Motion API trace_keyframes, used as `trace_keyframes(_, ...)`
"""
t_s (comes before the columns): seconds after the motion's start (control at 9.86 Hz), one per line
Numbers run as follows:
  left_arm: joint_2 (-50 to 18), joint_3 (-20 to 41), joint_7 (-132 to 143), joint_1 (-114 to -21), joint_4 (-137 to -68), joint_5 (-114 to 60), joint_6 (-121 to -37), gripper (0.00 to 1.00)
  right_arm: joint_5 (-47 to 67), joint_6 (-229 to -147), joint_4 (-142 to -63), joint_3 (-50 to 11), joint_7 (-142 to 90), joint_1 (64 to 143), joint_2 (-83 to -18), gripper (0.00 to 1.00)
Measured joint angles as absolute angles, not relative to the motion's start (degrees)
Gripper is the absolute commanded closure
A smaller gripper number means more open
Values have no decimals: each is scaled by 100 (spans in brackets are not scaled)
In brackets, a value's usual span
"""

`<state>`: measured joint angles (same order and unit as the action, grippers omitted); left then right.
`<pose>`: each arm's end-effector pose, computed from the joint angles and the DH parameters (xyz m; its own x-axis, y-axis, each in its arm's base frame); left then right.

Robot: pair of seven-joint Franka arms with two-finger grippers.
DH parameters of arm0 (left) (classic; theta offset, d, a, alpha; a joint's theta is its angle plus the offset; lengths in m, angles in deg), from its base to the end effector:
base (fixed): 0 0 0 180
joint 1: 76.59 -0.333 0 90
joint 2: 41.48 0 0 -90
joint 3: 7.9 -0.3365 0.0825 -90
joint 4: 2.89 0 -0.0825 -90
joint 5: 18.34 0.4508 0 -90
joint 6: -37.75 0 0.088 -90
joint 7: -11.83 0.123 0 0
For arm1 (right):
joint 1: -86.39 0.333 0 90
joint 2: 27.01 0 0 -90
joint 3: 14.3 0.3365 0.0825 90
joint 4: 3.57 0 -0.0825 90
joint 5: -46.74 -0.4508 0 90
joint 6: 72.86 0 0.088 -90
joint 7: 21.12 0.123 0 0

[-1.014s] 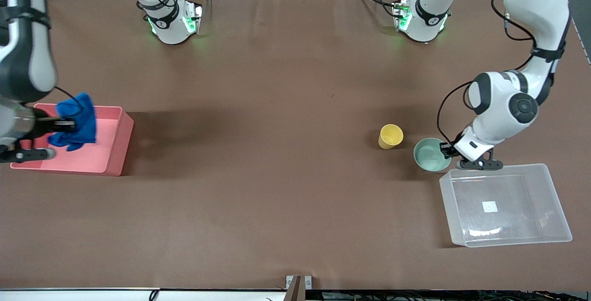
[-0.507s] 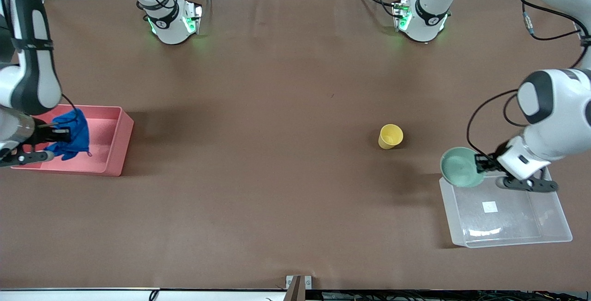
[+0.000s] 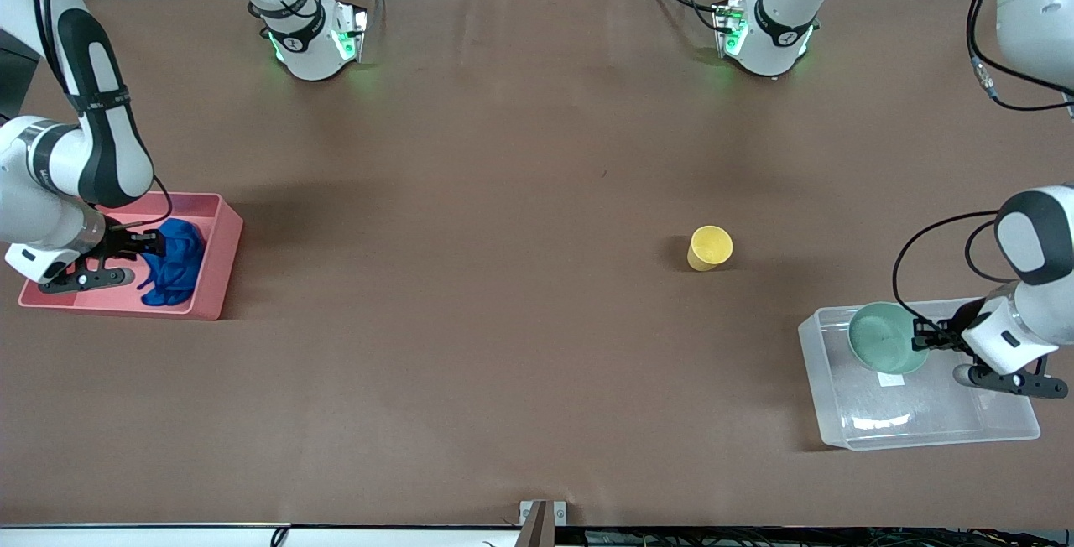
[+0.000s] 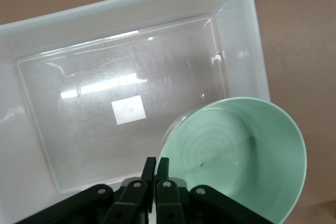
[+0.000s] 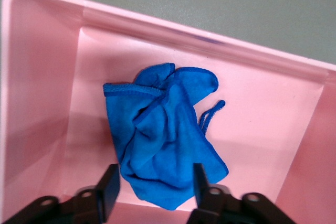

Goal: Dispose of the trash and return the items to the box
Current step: 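Lift the cloth into the pink bin while the left carries the bowl, then release the cloth and bowl, withdrawing both grippers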

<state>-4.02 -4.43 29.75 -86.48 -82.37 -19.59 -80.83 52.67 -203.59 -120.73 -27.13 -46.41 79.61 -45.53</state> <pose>0.7951 0.0968 0.2996 0.9835 -0.1754 0.0449 -0.1774 -0.9831 0.0446 0.5990 -0.2170 0.2363 0.9758 0.1693 -0.1385 0.1830 -0.9788 0.0924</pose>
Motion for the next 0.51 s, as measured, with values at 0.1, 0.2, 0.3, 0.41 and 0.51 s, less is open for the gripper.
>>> trace_keyframes(0.1,-215,-478,2975,-8646,-8120,-1954,-8227,100,5216,-19952,-11907,-2698,-4607,7988,-4352,0)
trace_keyframes(0.2,-50,-533,2978,-8646,-8074,-1954,-8439,99,5050,-19422,-11647,-2655,-4320,8047,-4062,0)
trace_keyframes(0.3,112,-578,2979,-8653,-8064,-1953,-8626,98,4925,-18888,-11335,-2509,-3769,8090,-3740,0)
trace_keyframes(0.41,260,-604,2979,-8680,-8057,-1953,-8746,96,4855,-18443,-11051,-2248,-3133,8094,-3453,0)
trace_keyframes(0.51,393,-607,2979,-8718,-8051,-1953,-8810,93,4788,-18040,-10807,-1977,-2488,8097,-3203,0)
